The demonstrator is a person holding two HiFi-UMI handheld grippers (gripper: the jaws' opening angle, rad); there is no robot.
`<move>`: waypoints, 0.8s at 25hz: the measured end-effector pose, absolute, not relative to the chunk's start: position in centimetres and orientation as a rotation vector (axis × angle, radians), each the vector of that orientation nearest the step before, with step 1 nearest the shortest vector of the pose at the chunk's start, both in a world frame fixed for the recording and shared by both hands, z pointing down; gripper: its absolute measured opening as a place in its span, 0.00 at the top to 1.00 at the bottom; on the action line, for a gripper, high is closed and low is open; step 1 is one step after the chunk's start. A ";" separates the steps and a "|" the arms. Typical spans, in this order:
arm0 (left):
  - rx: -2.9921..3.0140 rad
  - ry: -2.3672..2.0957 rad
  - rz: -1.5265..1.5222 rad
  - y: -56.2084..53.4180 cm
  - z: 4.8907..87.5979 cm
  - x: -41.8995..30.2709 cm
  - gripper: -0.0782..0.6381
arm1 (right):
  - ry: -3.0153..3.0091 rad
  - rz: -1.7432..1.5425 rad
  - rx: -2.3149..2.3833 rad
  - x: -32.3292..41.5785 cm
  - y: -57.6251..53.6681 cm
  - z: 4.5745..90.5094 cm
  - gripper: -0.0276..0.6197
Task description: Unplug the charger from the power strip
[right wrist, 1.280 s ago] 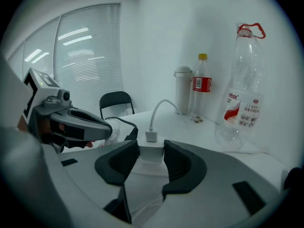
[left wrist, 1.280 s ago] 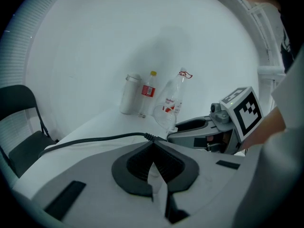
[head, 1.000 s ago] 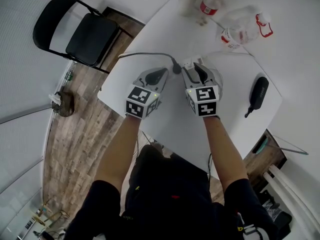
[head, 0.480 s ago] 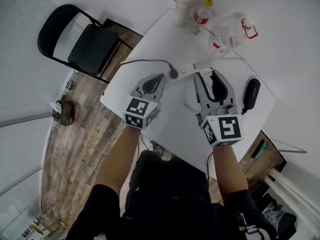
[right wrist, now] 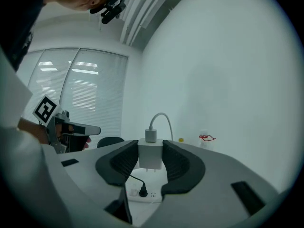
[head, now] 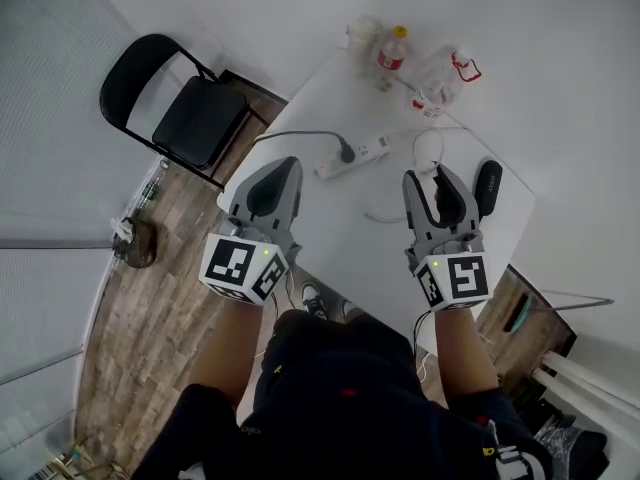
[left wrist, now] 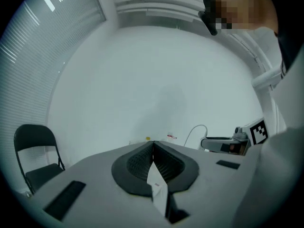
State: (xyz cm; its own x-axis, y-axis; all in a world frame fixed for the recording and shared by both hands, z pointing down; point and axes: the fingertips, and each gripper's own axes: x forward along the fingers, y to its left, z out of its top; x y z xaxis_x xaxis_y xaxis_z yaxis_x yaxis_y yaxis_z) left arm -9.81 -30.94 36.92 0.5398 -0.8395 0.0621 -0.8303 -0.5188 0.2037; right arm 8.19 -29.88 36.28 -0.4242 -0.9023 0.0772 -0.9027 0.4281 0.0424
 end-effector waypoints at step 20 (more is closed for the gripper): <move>2.718 -1.379 -0.128 -19.7 27.8 -10.7 0.86 | -2.589 -0.123 1.718 11.2 -20.8 27.3 0.70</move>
